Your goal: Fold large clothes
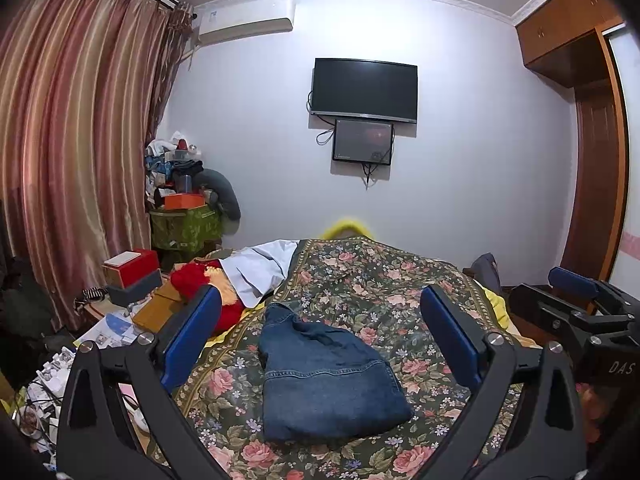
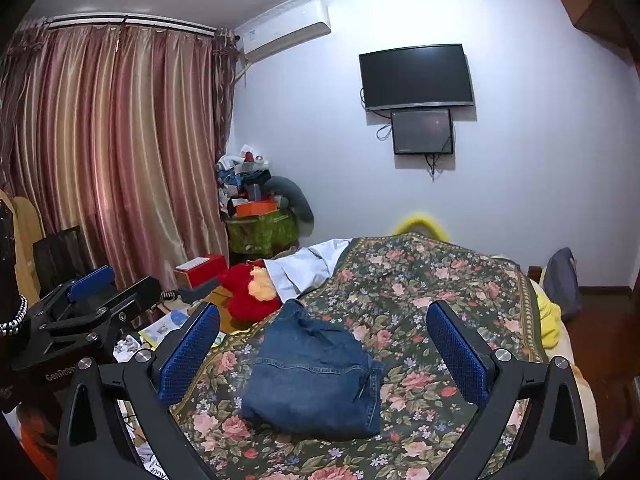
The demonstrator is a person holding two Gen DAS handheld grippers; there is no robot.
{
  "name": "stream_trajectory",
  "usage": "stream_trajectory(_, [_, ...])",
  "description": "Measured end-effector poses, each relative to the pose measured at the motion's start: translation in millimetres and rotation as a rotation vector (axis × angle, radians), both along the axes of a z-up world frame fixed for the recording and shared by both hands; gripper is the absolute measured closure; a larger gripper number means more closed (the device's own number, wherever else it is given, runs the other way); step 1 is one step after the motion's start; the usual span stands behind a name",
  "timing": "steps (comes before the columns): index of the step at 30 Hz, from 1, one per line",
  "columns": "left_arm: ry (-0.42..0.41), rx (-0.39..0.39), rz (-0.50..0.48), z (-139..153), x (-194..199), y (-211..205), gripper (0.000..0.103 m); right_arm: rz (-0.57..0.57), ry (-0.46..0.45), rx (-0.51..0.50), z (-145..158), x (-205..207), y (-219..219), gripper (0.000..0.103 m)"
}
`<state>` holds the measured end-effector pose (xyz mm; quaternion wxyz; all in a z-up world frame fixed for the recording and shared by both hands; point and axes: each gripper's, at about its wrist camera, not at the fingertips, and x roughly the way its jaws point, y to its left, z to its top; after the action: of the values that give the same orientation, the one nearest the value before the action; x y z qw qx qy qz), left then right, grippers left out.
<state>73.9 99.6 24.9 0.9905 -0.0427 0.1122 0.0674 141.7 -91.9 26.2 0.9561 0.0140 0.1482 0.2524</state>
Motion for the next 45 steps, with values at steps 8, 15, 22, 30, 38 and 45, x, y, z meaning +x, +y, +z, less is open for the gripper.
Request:
stream_trajectory(8, [0.011, -0.008, -0.007, -2.3, 5.7, 0.3, 0.002, -0.004, 0.015, 0.003, -2.5, 4.3, -0.4, 0.0])
stream_trajectory(15, [0.013, -0.009, -0.01, -2.5, 6.9, -0.1, 0.002, -0.004, 0.019, 0.009, -3.5, 5.5, -2.7, 0.0])
stream_trajectory(22, [0.016, -0.008, -0.02, -2.8, 9.7, -1.9, 0.002, -0.003, 0.02, 0.01, -3.3, 5.9, -3.6, 0.0])
stream_trajectory(30, [0.022, -0.008, -0.029, -3.6, 10.8, -1.4, 0.002, -0.005, 0.022, 0.013, -4.8, 5.3, -2.2, 0.0])
stream_trajectory(38, [0.024, -0.009, -0.052, -2.8, 12.3, 0.1, 0.002, -0.007, 0.022, 0.015, -5.7, 4.9, -1.1, 0.0])
stream_trajectory(45, [0.025, -0.007, -0.077, -2.6, 11.3, 1.2, 0.002, -0.01, 0.019, 0.017, -5.3, 3.9, -0.3, 0.0])
